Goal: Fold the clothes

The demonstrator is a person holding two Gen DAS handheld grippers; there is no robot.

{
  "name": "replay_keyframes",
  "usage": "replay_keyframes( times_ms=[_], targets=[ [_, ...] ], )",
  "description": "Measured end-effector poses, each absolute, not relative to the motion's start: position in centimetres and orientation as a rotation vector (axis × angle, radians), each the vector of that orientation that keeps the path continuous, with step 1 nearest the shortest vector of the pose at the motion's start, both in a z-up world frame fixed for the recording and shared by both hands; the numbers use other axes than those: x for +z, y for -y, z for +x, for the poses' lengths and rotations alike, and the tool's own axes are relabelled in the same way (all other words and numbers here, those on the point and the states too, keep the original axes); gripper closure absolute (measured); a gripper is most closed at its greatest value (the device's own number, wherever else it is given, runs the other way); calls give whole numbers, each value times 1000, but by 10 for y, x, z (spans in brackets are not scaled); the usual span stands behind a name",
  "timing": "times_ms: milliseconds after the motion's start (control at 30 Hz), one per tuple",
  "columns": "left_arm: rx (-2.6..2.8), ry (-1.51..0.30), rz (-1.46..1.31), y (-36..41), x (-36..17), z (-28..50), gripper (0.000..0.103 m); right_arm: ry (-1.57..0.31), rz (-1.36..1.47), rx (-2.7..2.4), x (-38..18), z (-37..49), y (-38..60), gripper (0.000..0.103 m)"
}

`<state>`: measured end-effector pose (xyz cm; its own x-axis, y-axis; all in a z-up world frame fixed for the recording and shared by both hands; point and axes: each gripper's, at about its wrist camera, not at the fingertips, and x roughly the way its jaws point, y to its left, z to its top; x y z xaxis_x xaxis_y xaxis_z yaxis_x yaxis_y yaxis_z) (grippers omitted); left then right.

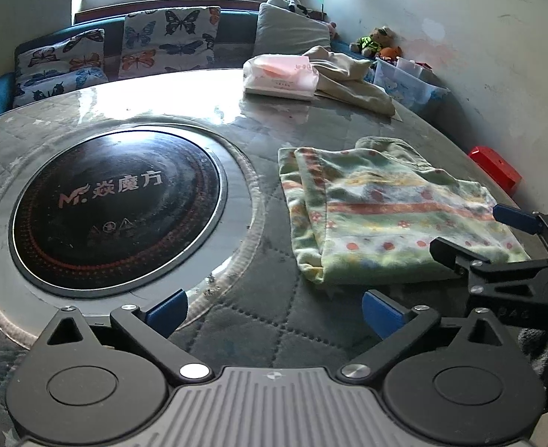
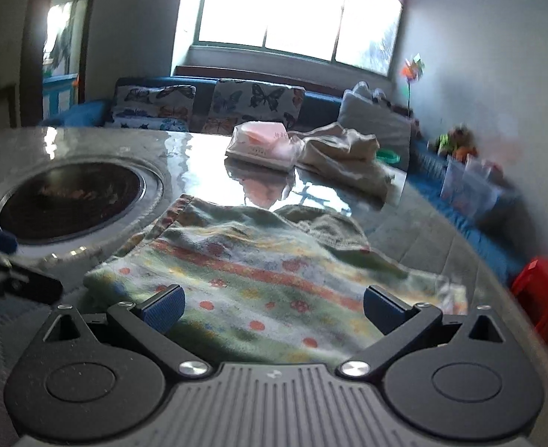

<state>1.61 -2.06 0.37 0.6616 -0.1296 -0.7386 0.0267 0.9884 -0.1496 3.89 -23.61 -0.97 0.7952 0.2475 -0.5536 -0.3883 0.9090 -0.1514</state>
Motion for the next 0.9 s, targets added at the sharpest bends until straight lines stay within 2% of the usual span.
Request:
replay_keyframes(
  times_ms=[233,900],
  targets=[
    [-85,-879,-144,23,-2,15,0,-635,-135,360,-5,36,253,0],
    [-80,-909,-68,42,-11,11,0,-807,-81,291,-28,19,263,0]
  ],
)
